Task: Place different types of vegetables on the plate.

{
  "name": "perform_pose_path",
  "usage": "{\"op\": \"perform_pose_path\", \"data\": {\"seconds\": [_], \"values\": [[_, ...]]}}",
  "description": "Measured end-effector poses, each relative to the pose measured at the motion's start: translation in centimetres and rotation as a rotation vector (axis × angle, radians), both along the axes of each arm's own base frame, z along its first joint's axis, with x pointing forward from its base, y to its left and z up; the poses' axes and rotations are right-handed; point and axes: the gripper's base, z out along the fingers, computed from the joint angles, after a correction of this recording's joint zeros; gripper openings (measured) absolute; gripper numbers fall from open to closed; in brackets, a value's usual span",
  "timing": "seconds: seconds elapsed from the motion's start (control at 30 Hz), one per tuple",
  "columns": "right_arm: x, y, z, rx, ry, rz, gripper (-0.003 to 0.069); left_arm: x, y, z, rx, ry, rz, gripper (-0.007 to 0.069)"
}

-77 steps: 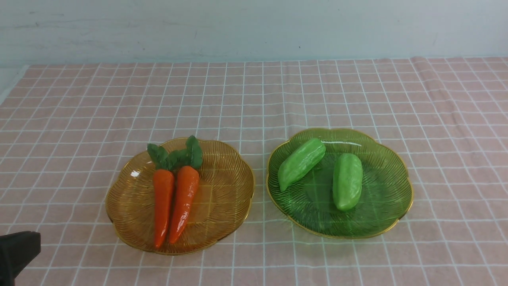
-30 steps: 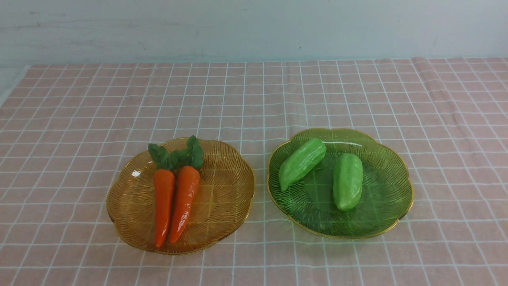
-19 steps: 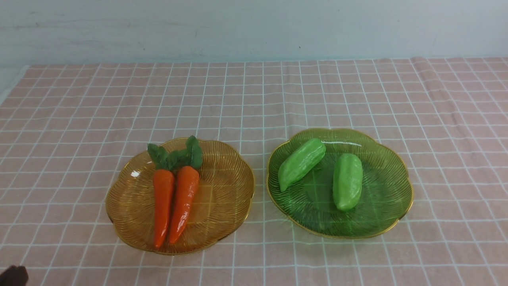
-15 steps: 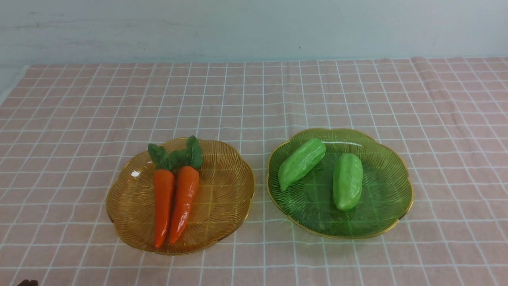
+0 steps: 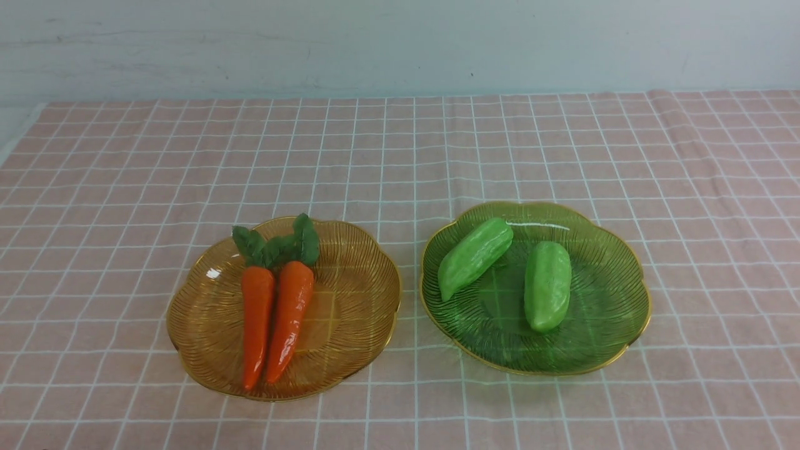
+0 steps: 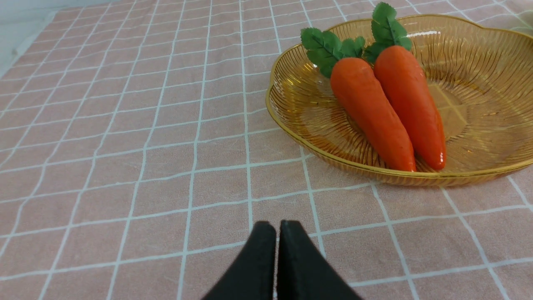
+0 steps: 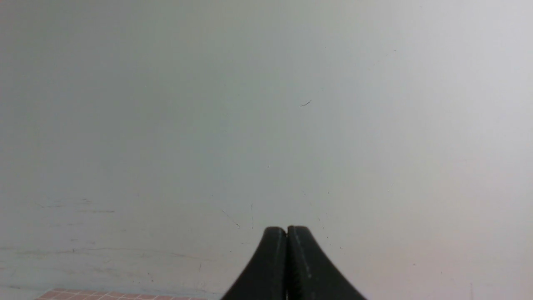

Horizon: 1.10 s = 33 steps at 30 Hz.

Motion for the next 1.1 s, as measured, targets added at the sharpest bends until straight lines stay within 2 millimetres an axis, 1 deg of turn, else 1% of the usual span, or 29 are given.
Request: {"op": "perform_pose_path", "data": {"seconds": [0.4,0.53,0.63,0.73,0.87,0.97,1.03,1.1], "values": [[0.0,0.0,0.0,-0.002,-0.001,-0.001,-0.0015,0.0,0.0,0.0,0.000,0.000,0.000,-0.0003],[0.1,0.0,-0.2,-0.053,0.000,-0.023,-0.0015,0.0,0.0,0.0,0.000,0.000,0.000,-0.0003],[0.5,0.0,-0.9,-0.115,0.017,-0.055,-0.0015,0.0,0.0,0.0,0.000,0.000,0.000,-0.0003],[1.2,-0.1,-2.5,-0.175,0.062,-0.112,-0.0015,0.0,0.0,0.0,0.000,0.000,0.000,-0.0003],[2.2,-0.2,-5.3,-0.224,0.150,-0.186,-0.0015,0.0,0.0,0.0,0.000,0.000,0.000,-0.0003],[3.2,-0.4,-8.9,-0.232,0.274,-0.245,-0.0015,0.0,0.0,0.0,0.000,0.000,0.000,-0.0003],[3.5,-0.5,-10.7,-0.221,0.335,-0.263,-0.0015,0.0,0.0,0.0,0.000,0.000,0.000,-0.0003],[3.7,-0.6,-12.0,-0.204,0.385,-0.273,-0.0015,0.0,0.0,0.0,0.000,0.000,0.000,-0.0003]]}}
